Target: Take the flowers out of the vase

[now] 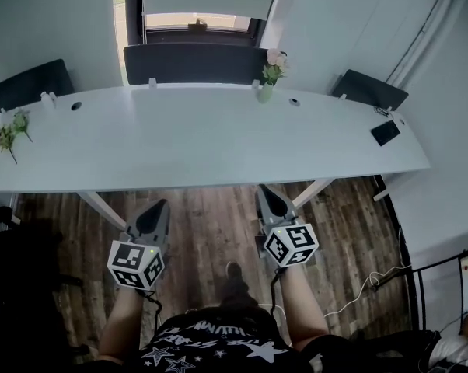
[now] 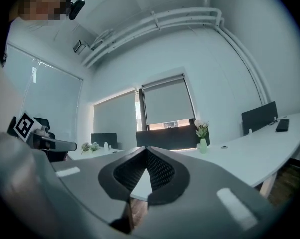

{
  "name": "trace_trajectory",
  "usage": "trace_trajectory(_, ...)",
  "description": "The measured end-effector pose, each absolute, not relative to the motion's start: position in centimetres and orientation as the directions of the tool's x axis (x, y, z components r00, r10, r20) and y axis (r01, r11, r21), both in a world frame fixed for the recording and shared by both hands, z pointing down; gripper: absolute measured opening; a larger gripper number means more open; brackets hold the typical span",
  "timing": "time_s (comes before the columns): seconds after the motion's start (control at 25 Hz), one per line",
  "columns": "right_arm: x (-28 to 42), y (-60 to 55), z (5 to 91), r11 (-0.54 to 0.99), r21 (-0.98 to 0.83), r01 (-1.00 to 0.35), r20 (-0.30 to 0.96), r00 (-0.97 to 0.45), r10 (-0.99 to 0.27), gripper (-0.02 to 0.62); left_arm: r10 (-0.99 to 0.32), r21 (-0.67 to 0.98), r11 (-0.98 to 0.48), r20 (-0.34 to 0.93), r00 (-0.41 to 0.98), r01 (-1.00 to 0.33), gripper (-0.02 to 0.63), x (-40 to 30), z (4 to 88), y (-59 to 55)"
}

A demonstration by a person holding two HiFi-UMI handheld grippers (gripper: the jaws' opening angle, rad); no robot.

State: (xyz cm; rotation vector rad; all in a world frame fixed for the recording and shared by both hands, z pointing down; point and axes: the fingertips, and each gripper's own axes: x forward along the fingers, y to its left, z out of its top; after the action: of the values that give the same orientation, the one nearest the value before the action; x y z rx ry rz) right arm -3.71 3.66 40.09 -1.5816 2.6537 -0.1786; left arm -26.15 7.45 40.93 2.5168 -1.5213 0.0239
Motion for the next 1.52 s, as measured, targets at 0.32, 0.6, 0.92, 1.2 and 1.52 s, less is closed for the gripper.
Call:
trace_trajectory(0.32, -0.2, -3.2, 40.4, 0.490, -0.149, -0.859, 0.026, -0.499, -0.866, 0.002, -0.883, 0.173, -0.417, 0.158, 0.443, -0.893, 0.009, -22.8, 41.3, 1.3)
trace_trajectory(0.6, 4.9, -9.1, 40.6, 0.485, -0.173, -0.857, 0.027, -0.497, -0.867, 0.002, -0.894, 0.158, -0.392, 0.168, 0.416, -0.906, 0.009, -18.8, 41.0, -3.5)
trace_trajectory(0.92, 8.1, -14.8, 40.9, 0.535, -0.166, -0.829, 0.030, -0.546, -0.837, 0.002, -0.918, 0.146, -0.343, 0.156, 0.364, -0.928, 0.009, -15.3, 40.6, -8.5)
trace_trajectory(1.2, 10.5, -18.8, 41.6, 0.559, -0.189, -0.808, 0.039, -0.575, -0.817, 0.002, -0.943, 0.130, -0.274, 0.161, 0.293, -0.953, 0.009, -14.1, 40.6, -11.3)
trace_trajectory(1.52, 9.6, -21.1, 42.8, 0.567, -0.192, -0.801, 0.075, -0.588, -0.806, 0.002, -0.940, 0.130, -0.268, 0.183, 0.288, -0.955, 0.009, -14.9, 40.7, -14.0)
